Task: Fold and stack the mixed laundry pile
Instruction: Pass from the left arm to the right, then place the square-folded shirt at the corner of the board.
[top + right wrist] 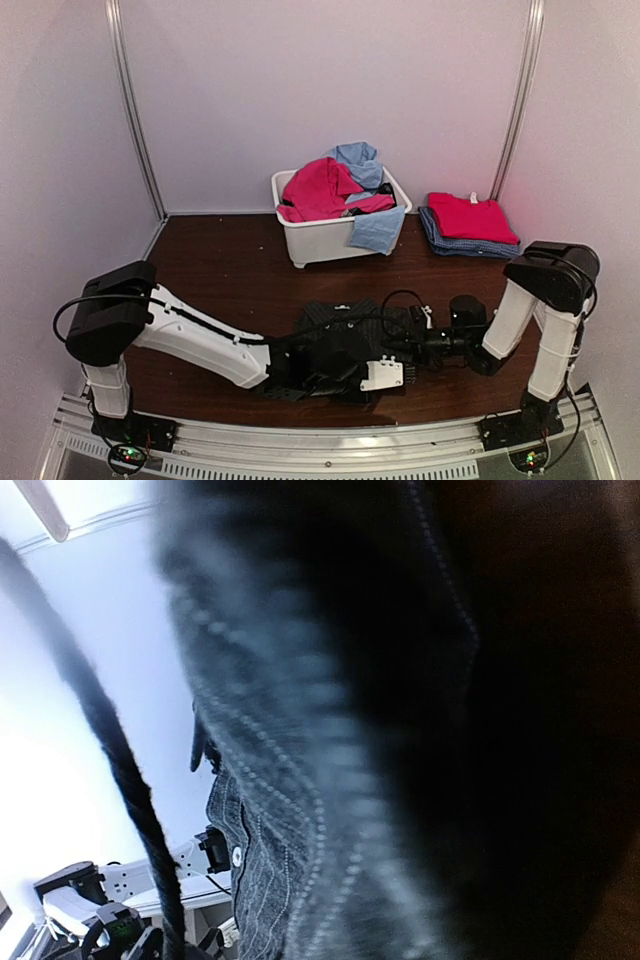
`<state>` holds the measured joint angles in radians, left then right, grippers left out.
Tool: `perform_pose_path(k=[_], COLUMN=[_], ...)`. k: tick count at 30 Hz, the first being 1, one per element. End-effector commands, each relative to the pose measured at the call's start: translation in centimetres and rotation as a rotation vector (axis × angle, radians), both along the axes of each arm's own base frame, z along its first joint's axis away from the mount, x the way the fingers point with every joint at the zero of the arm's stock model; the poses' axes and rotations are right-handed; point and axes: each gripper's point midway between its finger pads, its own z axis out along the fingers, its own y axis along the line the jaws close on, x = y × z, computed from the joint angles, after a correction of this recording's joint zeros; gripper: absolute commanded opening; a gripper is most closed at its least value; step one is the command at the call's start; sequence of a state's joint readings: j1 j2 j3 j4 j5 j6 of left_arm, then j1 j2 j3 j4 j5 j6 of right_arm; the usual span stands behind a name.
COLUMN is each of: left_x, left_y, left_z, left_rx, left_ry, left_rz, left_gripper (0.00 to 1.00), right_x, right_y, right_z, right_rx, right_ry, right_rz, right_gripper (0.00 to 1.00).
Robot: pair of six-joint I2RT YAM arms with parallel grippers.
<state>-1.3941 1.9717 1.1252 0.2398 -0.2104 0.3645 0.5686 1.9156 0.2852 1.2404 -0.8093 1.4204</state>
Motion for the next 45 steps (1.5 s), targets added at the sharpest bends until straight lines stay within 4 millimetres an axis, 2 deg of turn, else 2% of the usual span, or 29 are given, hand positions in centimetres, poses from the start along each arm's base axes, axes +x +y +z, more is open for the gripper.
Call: perform_pose_path(k=[1, 2, 4, 5, 7, 8, 14, 20, 25, 28, 29, 32, 38, 41, 45], left_x=[1.0, 1.3, 2.0, 2.4, 3.1, 3.5, 5.5, 6.3, 6.2, 6.4, 6.5, 7.0, 7.6, 7.8, 8.2], left_y=[0.7, 1.1, 2.0, 2.5, 3.4, 3.8, 5.6, 6.1, 6.6, 7.1, 7.5, 8.4, 10.4, 11.0, 11.5], left_z=[3.1, 3.2, 3.4, 3.5, 3.7, 3.9, 4.3, 4.6, 4.6, 4.5, 4.3, 4.1, 4.1, 4.0, 3.7], left_rx=[-0.082, -0.083, -0.088, -0.091, -0.096, -0.102, -0.105, -0.140, -0.157, -0.162, -0.161, -0.155, -0.180, -0.187, -0.184], left_ry=[0.004, 0.015, 0.025, 0.025, 0.035, 0.040, 0.011, 0.030, 0.037, 0.041, 0.047, 0.059, 0.097, 0.102, 0.108], left_rz=[0.060, 0.072, 0.099, 0.118, 0.139, 0.151, 0.218, 0.238, 0.241, 0.249, 0.256, 0.281, 0.320, 0.336, 0.349], left_gripper=[0.33, 0.38, 0.45, 0.46, 0.62, 0.65, 0.68, 0.75, 0.76, 0.78, 0.89, 0.97, 0.98, 0.98, 0.98], right_x=[0.5, 0.1, 0.2, 1.0, 1.4, 1.6, 2.8, 5.8, 10.5, 13.5, 14.2, 16.8, 20.7, 22.7, 25.2], right_y=[-2.6, -3.5, -5.1, -6.1, -8.4, -9.4, -15.1, -19.6, -20.7, -19.7, -19.5, -19.6, -20.8, -20.7, -19.9], right_z=[0.1, -0.9, -1.0, -0.2, 0.8, 1.4, 3.7, 6.1, 8.9, 10.3, 10.3, 11.6, 13.8, 14.7, 14.7], right_rx=[-0.089, -0.162, -0.282, -0.366, -0.512, -0.560, -0.793, -1.051, -1.168, -1.148, -1.152, -1.187, -1.252, -1.266, -1.256], right_ry=[-0.060, -0.038, -0.067, -0.136, -0.183, -0.200, -0.215, -0.261, -0.325, -0.389, -0.385, -0.388, -0.387, -0.417, -0.439], right_rz=[-0.054, -0.052, -0.047, -0.053, -0.066, -0.072, -0.087, -0.085, -0.082, -0.059, -0.043, -0.037, -0.048, -0.035, 0.009], right_gripper=[0.00, 0.00, 0.00, 0.00, 0.00, 0.00, 0.00, 0.00, 0.00, 0.00, 0.00, 0.00, 0.00, 0.00, 0.00])
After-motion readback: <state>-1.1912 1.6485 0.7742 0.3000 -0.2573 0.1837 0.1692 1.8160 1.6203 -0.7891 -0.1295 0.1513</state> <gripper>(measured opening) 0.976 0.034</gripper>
